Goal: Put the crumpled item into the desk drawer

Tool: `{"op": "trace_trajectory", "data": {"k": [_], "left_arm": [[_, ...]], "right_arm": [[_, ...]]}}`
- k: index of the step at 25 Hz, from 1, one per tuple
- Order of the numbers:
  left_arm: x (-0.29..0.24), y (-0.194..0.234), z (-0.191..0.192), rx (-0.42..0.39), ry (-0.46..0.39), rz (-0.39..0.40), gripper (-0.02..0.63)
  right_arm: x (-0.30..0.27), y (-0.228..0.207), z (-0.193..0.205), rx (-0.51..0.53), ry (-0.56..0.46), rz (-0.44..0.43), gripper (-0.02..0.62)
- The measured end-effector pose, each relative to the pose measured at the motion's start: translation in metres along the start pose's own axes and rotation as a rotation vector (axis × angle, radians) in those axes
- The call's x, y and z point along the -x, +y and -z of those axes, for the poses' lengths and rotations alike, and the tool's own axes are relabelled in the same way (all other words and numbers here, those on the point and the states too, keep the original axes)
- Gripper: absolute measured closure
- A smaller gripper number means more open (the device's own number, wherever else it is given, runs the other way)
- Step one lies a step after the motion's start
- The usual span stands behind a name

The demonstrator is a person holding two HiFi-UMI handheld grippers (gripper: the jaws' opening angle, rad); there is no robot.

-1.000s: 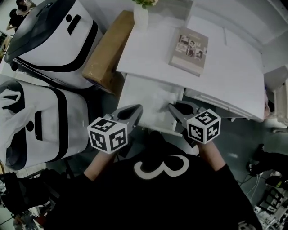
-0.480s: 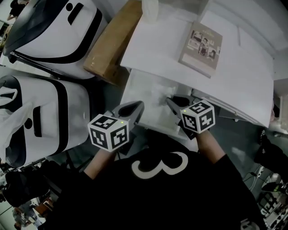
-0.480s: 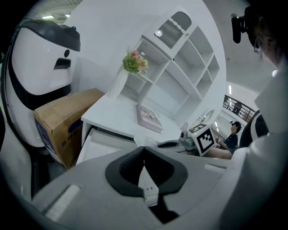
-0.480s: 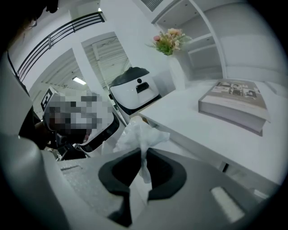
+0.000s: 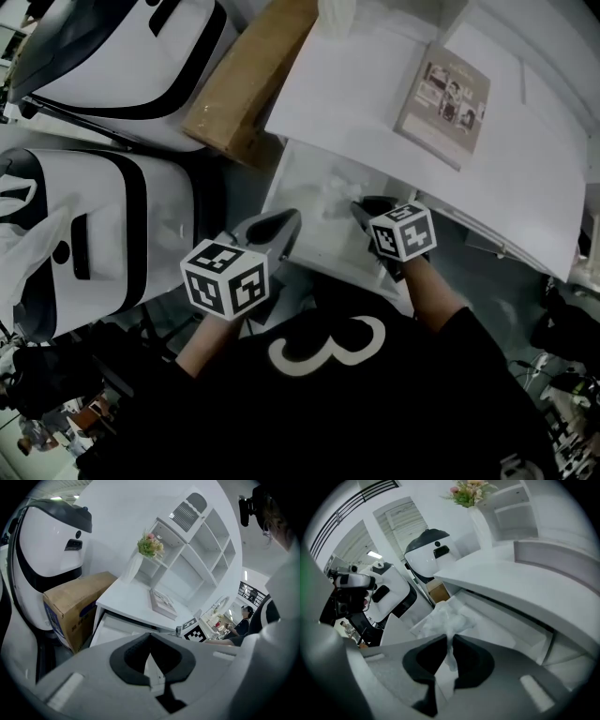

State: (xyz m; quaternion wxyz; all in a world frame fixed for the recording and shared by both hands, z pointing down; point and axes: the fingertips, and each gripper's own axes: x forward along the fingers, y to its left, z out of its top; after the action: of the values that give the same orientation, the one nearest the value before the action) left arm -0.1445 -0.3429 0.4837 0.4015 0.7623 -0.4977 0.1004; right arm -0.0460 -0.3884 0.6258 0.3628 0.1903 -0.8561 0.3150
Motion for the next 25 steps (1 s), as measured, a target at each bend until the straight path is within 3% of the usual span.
{"op": "trace_trajectory", "data": {"k": [11, 25], "left_arm": [[-0.001, 0.022, 0.007, 0.044, -0.003, -0.039, 0.595], [0.000, 0.048, 0.015, 0.089, -0.009, -0.100, 0.595]], "right_arm": [[-0.060, -0.036, 0.044, -0.063, 0.152, 0.050, 0.552], [-0.098, -0.059, 0.073, -0.122, 0.254, 0.080, 0.546]]}}
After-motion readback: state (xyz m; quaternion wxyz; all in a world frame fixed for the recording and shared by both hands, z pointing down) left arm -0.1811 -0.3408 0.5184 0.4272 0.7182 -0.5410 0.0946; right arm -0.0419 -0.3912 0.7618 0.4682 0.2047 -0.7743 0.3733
